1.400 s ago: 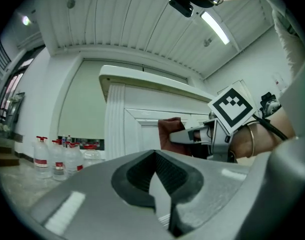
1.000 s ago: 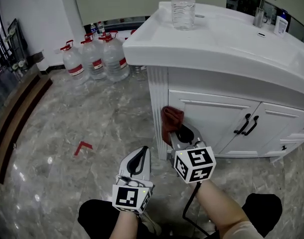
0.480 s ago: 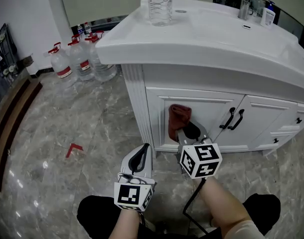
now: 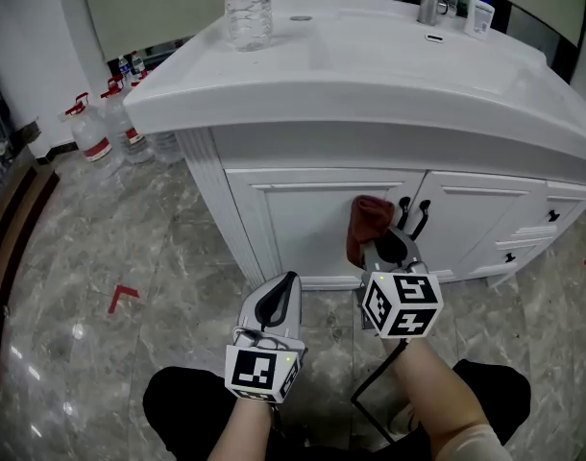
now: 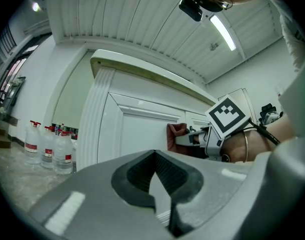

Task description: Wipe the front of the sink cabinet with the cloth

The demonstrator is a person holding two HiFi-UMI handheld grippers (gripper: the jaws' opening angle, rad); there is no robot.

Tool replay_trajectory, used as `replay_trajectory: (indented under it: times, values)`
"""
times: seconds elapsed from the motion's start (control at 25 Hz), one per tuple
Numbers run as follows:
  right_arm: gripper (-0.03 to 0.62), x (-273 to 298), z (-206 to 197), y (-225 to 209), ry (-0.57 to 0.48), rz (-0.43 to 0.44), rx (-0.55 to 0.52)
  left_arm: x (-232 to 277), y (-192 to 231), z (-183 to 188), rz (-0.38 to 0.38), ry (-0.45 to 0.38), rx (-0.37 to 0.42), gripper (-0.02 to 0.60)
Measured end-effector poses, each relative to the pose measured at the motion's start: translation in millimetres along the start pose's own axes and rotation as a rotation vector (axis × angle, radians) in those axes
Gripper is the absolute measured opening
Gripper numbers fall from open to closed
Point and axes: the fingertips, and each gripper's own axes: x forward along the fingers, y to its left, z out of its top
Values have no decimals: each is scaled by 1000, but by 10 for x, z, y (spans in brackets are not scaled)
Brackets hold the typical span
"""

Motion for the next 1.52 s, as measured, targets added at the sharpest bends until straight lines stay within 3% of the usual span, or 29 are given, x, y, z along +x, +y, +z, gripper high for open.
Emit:
replay_trajectory:
  times: [0.28,0.4,0.68,1.0,1.24,1.52]
  values:
    - [77,-164,-1,-213,-8,-71,-31,88,-255,-82,-49,-2,-6,0]
    - [77,-188,-5,-214,-20,-93,-18,53,-190,-146,-34,8,-8,0]
    - [77,42,-217,599,-28,141,17,-201,380,-243,80,21,-15,0]
    - [77,474,-733,1639,46,313,-9,-556,995,-388,184,54,-13,0]
    - [77,684,-936,1830,88,316,74,-640,1250,-518,226,68,-56,0]
    - [77,598,-979,1522,85,277,87,-502,1062,-529,183,58,-69,0]
